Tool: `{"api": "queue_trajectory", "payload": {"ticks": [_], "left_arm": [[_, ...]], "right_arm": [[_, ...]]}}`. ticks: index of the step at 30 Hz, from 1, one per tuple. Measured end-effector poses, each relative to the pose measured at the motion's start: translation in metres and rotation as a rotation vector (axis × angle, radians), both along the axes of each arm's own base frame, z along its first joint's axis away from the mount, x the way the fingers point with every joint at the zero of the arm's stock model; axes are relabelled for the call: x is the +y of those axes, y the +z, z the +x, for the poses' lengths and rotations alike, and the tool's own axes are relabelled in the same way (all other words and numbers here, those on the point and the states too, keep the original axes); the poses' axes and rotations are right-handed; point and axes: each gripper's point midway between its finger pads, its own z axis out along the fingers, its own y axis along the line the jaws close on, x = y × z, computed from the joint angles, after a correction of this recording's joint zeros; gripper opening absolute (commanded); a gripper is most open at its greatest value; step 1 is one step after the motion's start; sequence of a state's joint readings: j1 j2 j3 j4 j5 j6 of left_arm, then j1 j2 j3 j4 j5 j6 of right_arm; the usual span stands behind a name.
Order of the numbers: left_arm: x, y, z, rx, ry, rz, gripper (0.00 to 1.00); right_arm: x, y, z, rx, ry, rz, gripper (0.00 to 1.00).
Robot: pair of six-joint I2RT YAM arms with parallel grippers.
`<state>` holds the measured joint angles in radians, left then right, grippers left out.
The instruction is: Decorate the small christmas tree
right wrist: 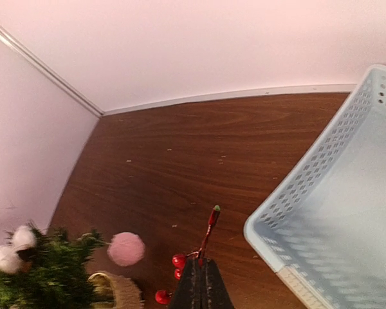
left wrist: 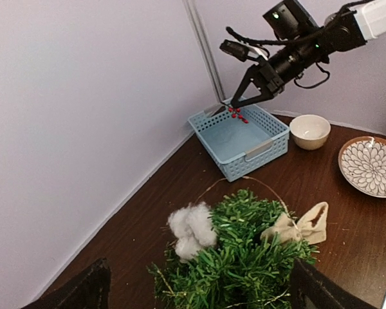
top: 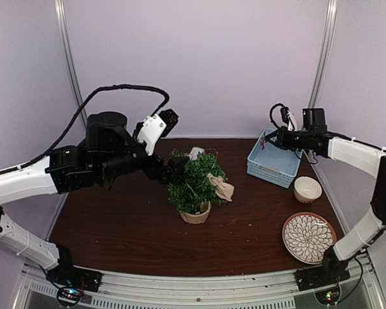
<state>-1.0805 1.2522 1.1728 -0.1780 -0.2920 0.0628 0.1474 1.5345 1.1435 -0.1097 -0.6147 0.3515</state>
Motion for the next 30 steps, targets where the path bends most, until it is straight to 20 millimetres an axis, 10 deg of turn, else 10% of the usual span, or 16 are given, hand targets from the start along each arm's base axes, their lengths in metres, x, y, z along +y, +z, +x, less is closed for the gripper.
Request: {"api": "queue_trajectory", "payload": {"ticks": [12, 30], "left_arm": [[-0.056, 0.002, -0.085, -0.484, -0.459, 0.330, 0.89], [-0.126, -0.045, -0.111, -1.116, -0.574, 0.777, 0.55]], "right_arm": [[0.091, 0.109, -0.132, -0.007, 0.206, 0.330, 0.00], [0.145, 0.101, -0.229, 0.256, 0.317, 0.356, 0.00]]}}
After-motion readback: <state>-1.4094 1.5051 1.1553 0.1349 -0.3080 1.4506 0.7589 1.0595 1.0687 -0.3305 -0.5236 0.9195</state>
